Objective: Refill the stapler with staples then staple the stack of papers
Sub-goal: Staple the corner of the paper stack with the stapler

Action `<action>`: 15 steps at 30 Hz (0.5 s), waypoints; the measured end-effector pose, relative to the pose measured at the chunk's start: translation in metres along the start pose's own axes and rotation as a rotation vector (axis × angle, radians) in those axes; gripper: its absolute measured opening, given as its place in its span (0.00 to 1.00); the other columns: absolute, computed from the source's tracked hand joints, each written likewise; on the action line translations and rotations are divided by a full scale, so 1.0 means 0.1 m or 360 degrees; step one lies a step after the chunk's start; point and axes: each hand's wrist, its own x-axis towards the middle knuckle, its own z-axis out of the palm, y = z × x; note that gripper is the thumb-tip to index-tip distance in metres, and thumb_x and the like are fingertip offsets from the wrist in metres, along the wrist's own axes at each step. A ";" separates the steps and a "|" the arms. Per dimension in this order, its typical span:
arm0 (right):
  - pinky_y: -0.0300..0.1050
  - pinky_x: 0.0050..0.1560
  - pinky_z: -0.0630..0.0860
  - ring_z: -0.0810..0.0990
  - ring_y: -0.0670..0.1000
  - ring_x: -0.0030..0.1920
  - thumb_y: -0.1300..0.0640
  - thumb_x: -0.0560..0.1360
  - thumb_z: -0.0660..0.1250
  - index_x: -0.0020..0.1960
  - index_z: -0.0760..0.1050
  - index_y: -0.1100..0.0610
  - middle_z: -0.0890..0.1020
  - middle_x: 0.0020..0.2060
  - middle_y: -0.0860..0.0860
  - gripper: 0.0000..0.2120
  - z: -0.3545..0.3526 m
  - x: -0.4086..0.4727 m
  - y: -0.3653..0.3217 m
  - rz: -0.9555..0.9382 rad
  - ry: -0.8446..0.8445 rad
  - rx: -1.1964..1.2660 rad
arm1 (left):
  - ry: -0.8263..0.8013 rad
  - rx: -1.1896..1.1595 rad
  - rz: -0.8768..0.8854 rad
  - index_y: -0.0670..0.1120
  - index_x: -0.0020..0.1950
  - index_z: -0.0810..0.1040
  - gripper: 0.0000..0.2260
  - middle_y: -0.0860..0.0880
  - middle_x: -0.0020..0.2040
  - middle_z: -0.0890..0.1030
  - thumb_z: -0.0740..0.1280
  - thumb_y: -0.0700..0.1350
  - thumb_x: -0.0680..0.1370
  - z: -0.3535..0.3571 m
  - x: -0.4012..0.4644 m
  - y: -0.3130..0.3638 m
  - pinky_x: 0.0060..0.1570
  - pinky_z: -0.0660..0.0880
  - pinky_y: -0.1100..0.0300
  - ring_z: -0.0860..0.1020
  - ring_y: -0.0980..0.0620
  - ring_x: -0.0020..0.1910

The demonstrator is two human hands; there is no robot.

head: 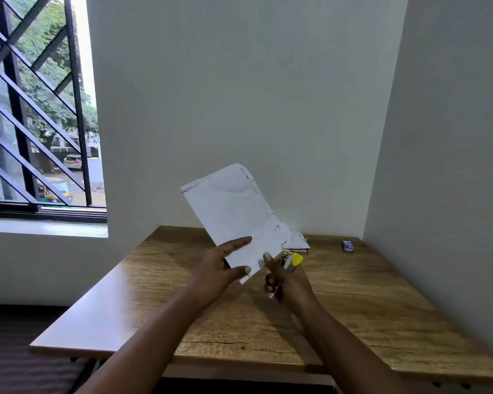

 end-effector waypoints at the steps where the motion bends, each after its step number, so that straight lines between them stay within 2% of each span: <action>1: 0.42 0.29 0.69 0.71 0.46 0.27 0.57 0.74 0.72 0.44 0.76 0.55 0.76 0.29 0.49 0.05 0.00 0.01 -0.02 -0.0040 0.0056 -0.0101 | -0.0061 0.0000 0.0003 0.56 0.65 0.78 0.25 0.63 0.62 0.77 0.73 0.34 0.73 0.02 -0.01 0.00 0.60 0.76 0.63 0.76 0.64 0.62; 3: 0.39 0.26 0.68 0.69 0.45 0.25 0.62 0.74 0.71 0.42 0.73 0.56 0.73 0.27 0.49 0.07 -0.04 0.03 -0.07 -0.0104 0.0100 -0.0233 | -0.0024 -0.0067 0.0034 0.56 0.64 0.79 0.21 0.62 0.62 0.77 0.72 0.36 0.75 0.00 -0.02 0.01 0.54 0.79 0.64 0.78 0.61 0.61; 5: 0.36 0.23 0.65 0.67 0.44 0.24 0.64 0.76 0.69 0.45 0.72 0.60 0.70 0.28 0.50 0.05 -0.13 0.06 -0.15 -0.0166 0.0040 -0.0393 | 0.0226 -0.0215 0.0032 0.54 0.59 0.83 0.16 0.56 0.62 0.78 0.71 0.38 0.76 -0.10 0.00 0.05 0.50 0.81 0.61 0.80 0.54 0.58; 7: 0.37 0.25 0.65 0.66 0.45 0.26 0.65 0.76 0.69 0.48 0.71 0.60 0.70 0.29 0.50 0.06 -0.25 0.07 -0.22 -0.0187 0.0023 -0.0530 | 0.0433 -0.0385 -0.0016 0.50 0.57 0.84 0.13 0.49 0.63 0.79 0.70 0.37 0.76 -0.29 0.04 0.09 0.52 0.81 0.54 0.81 0.47 0.57; 9: 0.37 0.30 0.67 0.69 0.45 0.30 0.65 0.75 0.69 0.47 0.72 0.57 0.73 0.31 0.47 0.07 -0.36 0.09 -0.29 -0.0215 0.0100 -0.0634 | 0.0518 -0.0484 -0.0027 0.49 0.56 0.84 0.13 0.45 0.61 0.81 0.71 0.35 0.75 -0.49 0.05 0.12 0.49 0.82 0.56 0.82 0.45 0.56; 12: 0.40 0.37 0.72 0.75 0.45 0.37 0.64 0.74 0.71 0.47 0.73 0.54 0.79 0.38 0.48 0.08 -0.48 0.15 -0.42 -0.0308 0.0221 -0.0758 | 0.0484 -0.0204 0.0019 0.51 0.53 0.85 0.14 0.49 0.56 0.83 0.75 0.36 0.71 -0.65 0.02 0.15 0.44 0.81 0.64 0.81 0.47 0.57; 15: 0.45 0.42 0.75 0.77 0.49 0.41 0.65 0.74 0.71 0.46 0.71 0.56 0.80 0.41 0.53 0.10 -0.55 0.23 -0.55 -0.0438 0.0325 -0.0815 | 0.0384 0.0145 0.0051 0.56 0.54 0.80 0.21 0.56 0.59 0.79 0.78 0.38 0.67 -0.62 -0.03 0.17 0.47 0.82 0.58 0.81 0.52 0.56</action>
